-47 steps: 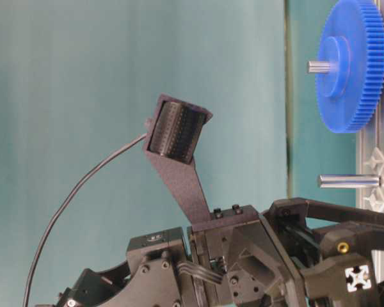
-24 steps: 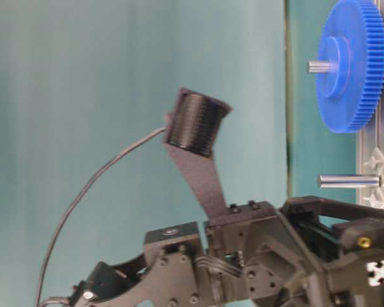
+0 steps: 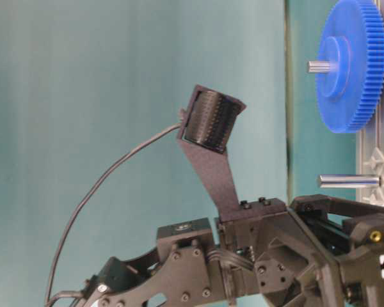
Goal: Find the location of the shaft and insert the small gear.
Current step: 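Tighten the left grip on the hub and lift the small gear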
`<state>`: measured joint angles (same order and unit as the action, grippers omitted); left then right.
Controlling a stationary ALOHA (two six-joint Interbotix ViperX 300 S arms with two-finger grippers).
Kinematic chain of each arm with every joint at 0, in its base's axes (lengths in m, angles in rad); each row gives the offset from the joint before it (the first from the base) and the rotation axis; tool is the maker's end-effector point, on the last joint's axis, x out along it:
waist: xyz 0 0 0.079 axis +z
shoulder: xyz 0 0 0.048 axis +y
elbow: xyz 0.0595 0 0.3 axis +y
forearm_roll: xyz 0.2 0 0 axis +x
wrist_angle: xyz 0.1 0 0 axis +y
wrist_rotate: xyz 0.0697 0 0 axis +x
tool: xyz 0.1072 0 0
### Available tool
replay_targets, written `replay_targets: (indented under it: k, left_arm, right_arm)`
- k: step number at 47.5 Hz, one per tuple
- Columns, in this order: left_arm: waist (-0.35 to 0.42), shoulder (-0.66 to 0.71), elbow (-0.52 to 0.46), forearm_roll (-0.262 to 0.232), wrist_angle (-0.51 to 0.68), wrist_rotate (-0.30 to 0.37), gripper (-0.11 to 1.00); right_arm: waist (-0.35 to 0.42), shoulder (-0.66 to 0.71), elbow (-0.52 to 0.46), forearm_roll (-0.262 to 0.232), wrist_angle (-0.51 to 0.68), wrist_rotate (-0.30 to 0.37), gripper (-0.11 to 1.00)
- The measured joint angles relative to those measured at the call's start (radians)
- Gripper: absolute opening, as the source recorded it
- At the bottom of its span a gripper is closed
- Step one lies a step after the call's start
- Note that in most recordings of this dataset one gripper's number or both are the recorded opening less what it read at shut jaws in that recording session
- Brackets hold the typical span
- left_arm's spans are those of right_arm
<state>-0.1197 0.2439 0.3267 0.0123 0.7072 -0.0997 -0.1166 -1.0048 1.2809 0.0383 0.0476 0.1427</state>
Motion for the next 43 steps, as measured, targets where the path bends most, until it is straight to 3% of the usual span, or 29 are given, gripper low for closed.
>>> replay_targets:
  k: [43]
  left_arm:
    - [0.000, 0.015, 0.008, 0.000, -0.015, -0.009, 0.92]
  right_arm:
    - [0.000, -0.006, 0.000, 0.000, -0.002, 0.000, 0.00]
